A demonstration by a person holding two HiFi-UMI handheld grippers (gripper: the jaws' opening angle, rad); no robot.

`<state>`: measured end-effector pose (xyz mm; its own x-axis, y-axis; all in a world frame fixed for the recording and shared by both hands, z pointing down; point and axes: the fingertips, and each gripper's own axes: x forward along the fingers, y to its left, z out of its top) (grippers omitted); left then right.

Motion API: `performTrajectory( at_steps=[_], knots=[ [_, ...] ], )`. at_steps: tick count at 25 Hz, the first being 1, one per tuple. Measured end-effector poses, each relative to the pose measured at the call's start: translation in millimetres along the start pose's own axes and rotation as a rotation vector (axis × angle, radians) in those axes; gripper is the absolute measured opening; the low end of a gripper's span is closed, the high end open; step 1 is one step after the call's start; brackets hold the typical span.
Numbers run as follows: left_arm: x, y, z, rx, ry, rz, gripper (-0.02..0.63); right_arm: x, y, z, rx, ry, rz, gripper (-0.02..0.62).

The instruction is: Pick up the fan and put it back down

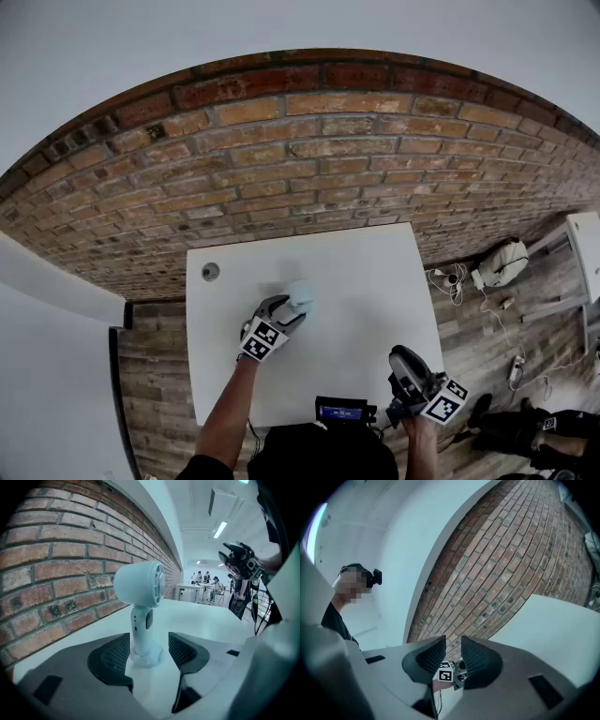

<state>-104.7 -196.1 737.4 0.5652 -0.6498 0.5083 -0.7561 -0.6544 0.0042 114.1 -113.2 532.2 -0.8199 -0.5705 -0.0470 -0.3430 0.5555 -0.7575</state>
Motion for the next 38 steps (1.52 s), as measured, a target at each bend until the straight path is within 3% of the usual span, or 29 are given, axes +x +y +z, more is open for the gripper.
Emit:
performTrajectory(
  at_steps=[5,9,12,14,16,18,20,24,26,32,38],
  knots=[
    [16,15,6,0.077,0.005,0.011,0.256,-14,-7,-5,0.009,-0.029,-0.038,0.083],
    [18,15,24,0.089,-0.047,0.005,0.252,-18,-9,-8,0.015,-0.028,-0.051,0.083],
    [17,16,29,0.079,-0.05,0.01,0.17,-13,-9,-11,0.018,-0.014,-0.041,0.083],
    [16,14,28,0.082,-0.034,0.007,0.167,-8,-8,-11,0.018,-0.005,-0.03,0.083],
    [11,11,29,0.057,-0.026,-0.003,0.166,-3,-8,-10,0.021,0.0,-0.017,0.083],
    [-2,7,42,-0.029,-0.062,-0.022,0.166,2,-7,-9,0.024,0.003,-0.002,0.083],
    [-22,5,71,-0.151,-0.161,-0.054,0.166,6,-7,-7,0.027,0.003,0.016,0.083],
    [-85,12,145,-0.43,-0.475,-0.163,0.166,21,-8,-6,0.034,0.012,0.061,0.083],
    [-122,16,182,-0.506,-0.606,-0.204,0.166,29,-8,-6,0.039,0.018,0.082,0.083],
    [-230,29,270,-0.587,-0.951,-0.282,0.166,52,5,1,0.054,0.016,0.174,0.083],
    [-315,39,328,-0.643,-1.209,-0.34,0.165,69,20,12,0.076,0.002,0.263,0.083]
  ],
)
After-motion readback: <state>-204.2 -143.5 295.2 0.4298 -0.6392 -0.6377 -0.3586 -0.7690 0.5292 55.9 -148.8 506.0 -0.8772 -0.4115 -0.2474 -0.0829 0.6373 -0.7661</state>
